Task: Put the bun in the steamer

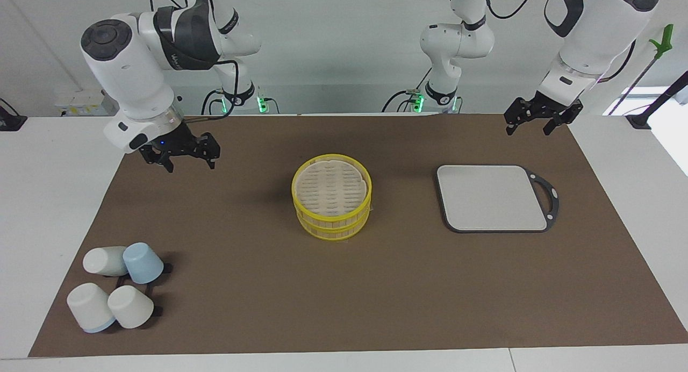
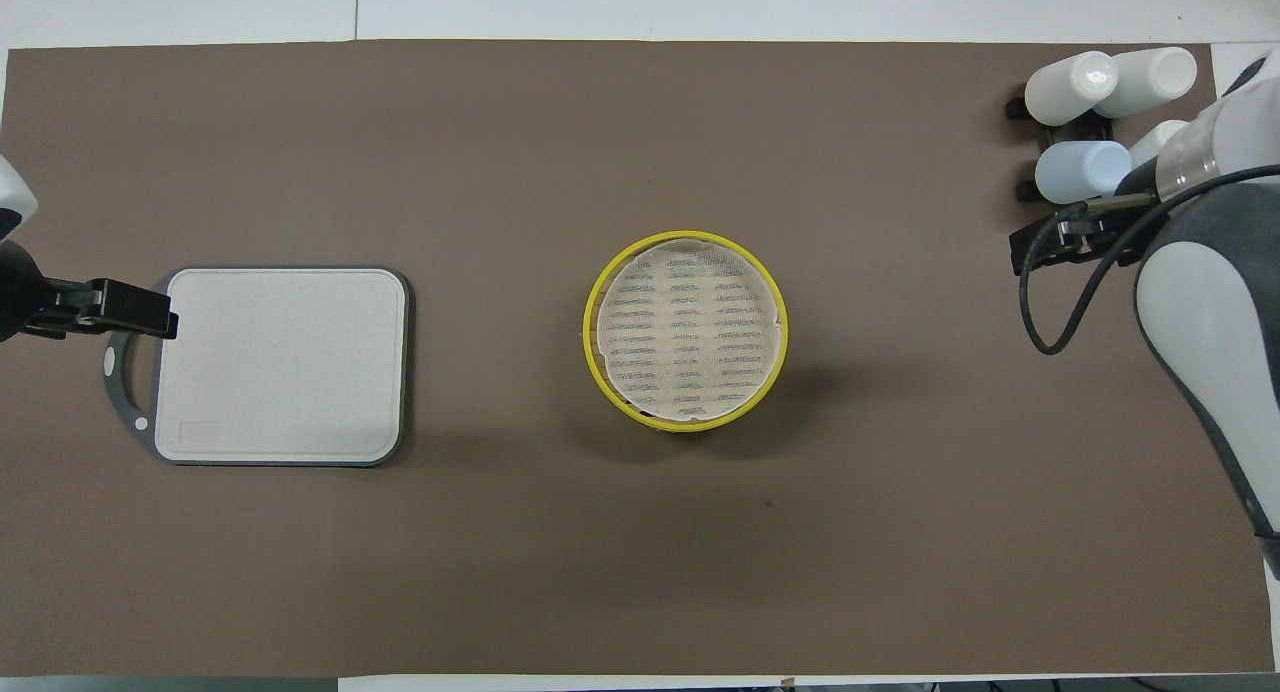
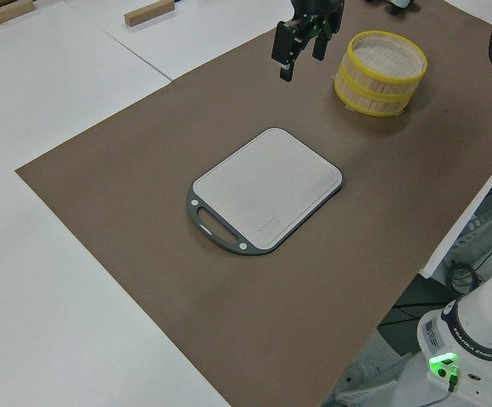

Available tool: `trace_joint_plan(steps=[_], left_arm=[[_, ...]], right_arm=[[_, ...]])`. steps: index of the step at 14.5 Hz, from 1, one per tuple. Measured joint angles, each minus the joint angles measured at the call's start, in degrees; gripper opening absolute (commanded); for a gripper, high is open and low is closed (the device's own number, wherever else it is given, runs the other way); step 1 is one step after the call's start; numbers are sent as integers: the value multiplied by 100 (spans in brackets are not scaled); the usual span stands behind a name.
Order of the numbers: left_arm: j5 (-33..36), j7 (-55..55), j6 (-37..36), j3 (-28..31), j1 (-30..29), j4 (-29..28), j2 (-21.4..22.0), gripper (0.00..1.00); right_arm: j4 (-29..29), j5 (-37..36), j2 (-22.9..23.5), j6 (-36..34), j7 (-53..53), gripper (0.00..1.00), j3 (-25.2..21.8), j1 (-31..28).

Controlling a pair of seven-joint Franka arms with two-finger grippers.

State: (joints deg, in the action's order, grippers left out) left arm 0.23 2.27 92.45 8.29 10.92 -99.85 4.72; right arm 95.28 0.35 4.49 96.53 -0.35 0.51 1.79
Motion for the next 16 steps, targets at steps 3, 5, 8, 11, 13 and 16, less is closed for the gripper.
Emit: trace_joint_plan(steps=[3, 5, 8, 11, 13, 16], left_arm=[[0, 0, 0, 0, 0, 0, 0, 100], [0, 0, 0, -2, 0, 0, 0, 100], [0, 0, 0, -4, 0, 0, 0, 100], [0, 0, 0, -4, 0, 0, 0, 100], [0, 0, 0, -5, 0, 0, 1, 100], [0, 0, 0, -5, 0, 0, 1, 100]], right_arm=[[93, 242, -100, 44, 0, 100, -1, -180], [92, 271, -100, 35, 0, 100, -2, -230], [94, 271, -100, 28, 0, 100, -2, -291], [97, 271, -99, 25, 0, 100, -3, -352], [98, 271, -99, 25, 0, 100, -3, -370], [98, 92, -99, 26, -109, 100, 0, -369]])
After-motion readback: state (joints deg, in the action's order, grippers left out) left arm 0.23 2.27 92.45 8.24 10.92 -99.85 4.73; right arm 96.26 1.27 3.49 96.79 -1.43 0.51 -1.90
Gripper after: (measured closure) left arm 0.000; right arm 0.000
